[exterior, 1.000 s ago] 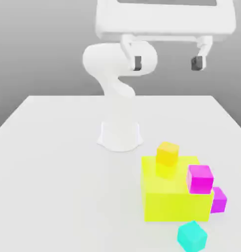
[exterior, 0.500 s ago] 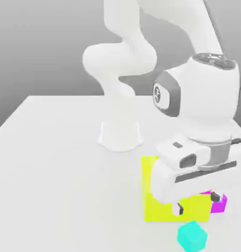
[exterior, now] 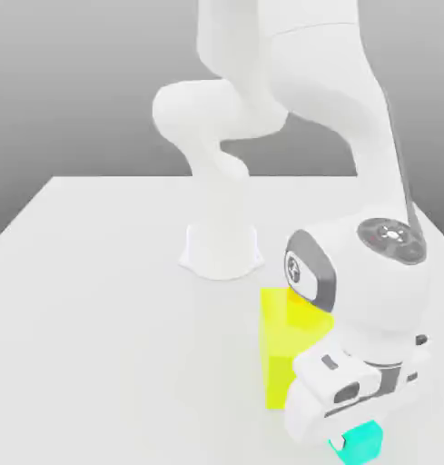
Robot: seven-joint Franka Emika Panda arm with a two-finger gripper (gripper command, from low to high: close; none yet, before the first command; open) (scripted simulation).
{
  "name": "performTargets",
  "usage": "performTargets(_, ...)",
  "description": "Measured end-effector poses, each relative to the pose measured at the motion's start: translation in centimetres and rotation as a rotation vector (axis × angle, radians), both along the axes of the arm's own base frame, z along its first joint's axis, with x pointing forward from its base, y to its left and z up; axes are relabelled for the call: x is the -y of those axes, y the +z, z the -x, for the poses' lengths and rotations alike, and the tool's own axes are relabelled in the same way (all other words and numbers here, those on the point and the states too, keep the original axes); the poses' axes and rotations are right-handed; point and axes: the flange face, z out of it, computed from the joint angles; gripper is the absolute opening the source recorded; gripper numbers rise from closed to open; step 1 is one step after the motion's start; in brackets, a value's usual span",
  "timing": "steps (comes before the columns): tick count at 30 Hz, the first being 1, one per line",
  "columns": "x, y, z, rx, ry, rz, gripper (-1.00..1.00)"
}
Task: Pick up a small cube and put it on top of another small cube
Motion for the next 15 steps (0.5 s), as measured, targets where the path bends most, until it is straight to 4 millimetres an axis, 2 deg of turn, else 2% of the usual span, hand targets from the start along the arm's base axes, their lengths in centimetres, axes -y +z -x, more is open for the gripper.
performTargets(1, 0.0, 1.3, 0.0, 0.0, 0.0, 0.0, -1.0)
performTargets(3, 1.1, 4.5, -1.3, 0.041, 0.004, 0.002, -1.0)
performTargets(7, 2.2, 9.7, -0.8, 0.084, 0.074, 0.013, -1.0)
performTargets(15, 3.0, 16.7, 4.4, 0.107, 0.254, 0.029, -1.0)
